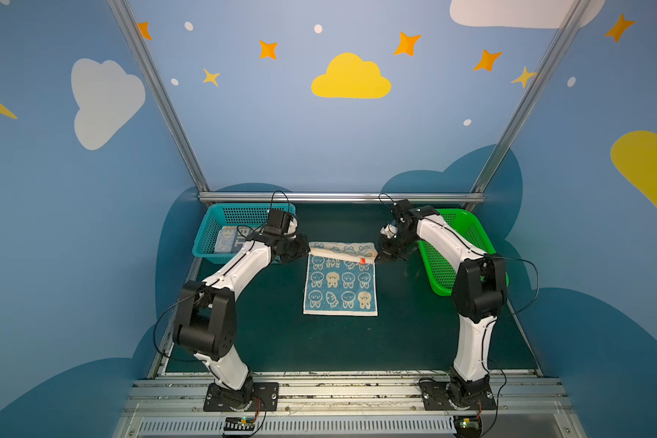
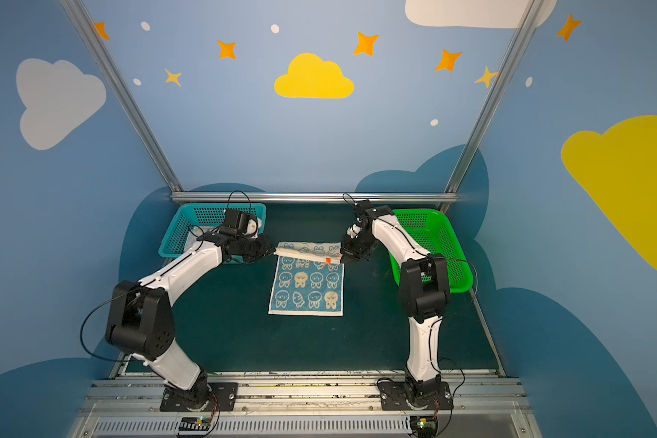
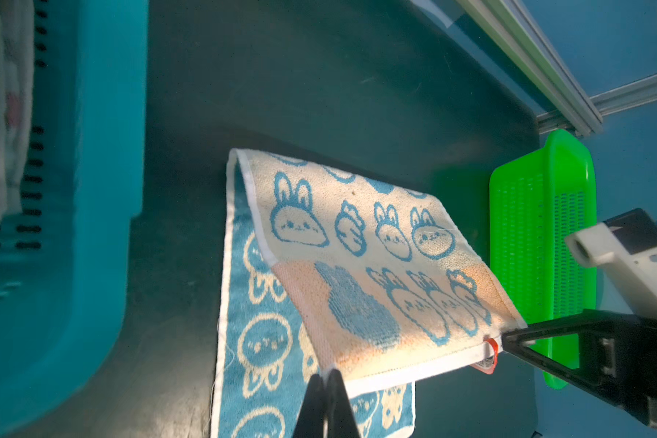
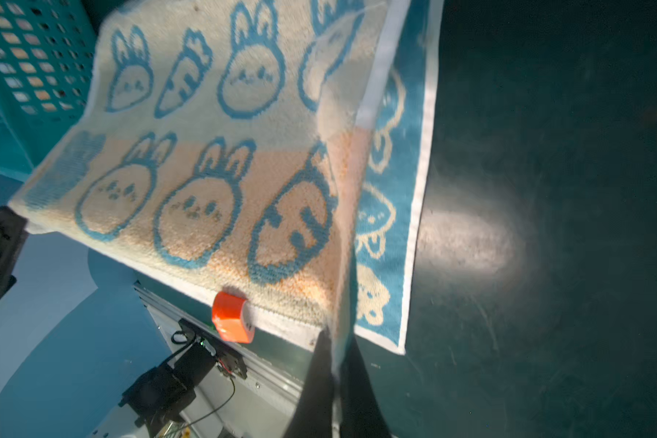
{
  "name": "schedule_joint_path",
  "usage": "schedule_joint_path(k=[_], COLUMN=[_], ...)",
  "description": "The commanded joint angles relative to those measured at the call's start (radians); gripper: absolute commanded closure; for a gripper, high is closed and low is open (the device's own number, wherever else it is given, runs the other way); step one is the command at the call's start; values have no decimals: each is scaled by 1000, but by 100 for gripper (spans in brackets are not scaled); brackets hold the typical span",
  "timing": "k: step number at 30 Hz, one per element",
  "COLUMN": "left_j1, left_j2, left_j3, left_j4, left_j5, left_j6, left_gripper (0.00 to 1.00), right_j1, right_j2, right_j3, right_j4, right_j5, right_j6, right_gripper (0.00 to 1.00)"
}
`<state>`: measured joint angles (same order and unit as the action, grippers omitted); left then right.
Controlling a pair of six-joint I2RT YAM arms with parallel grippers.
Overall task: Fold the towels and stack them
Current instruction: 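Fold the held far edge toward the robot over the towel with both grippers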
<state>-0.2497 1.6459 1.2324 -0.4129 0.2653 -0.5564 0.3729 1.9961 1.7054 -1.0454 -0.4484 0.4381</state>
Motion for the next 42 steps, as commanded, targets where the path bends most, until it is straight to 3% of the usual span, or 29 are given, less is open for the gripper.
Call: schedule_joint_path(k=[1,8,15,23,33,42], left_j1=[1,-19,-40,-47,-46,-50], left_j2=[-55,-142,-143,-123,-203,-215], left_j3=[-91,-291,-413,-432,-336,-465], left_j4=[11,64,117,118,33,90], left_j5=[-58,-78,-70,-69,-86,-60], left_j6=[10,-6,-19,-18,-10,-36], left_gripper=[97,97,97,97,97,97], right_j1=[19,66,109,133,154,222], right_j2=[-81,-157,-152,-138,-255,-208], right_j3=[-129,-343,-462,-485,-382,-516], right_j4=[35,126,210,233,101,225], right_j5=[32,39,28,45,99,53], right_j6=[25,61,98,117,127,199], right_gripper=[100,100,100,100,100,100])
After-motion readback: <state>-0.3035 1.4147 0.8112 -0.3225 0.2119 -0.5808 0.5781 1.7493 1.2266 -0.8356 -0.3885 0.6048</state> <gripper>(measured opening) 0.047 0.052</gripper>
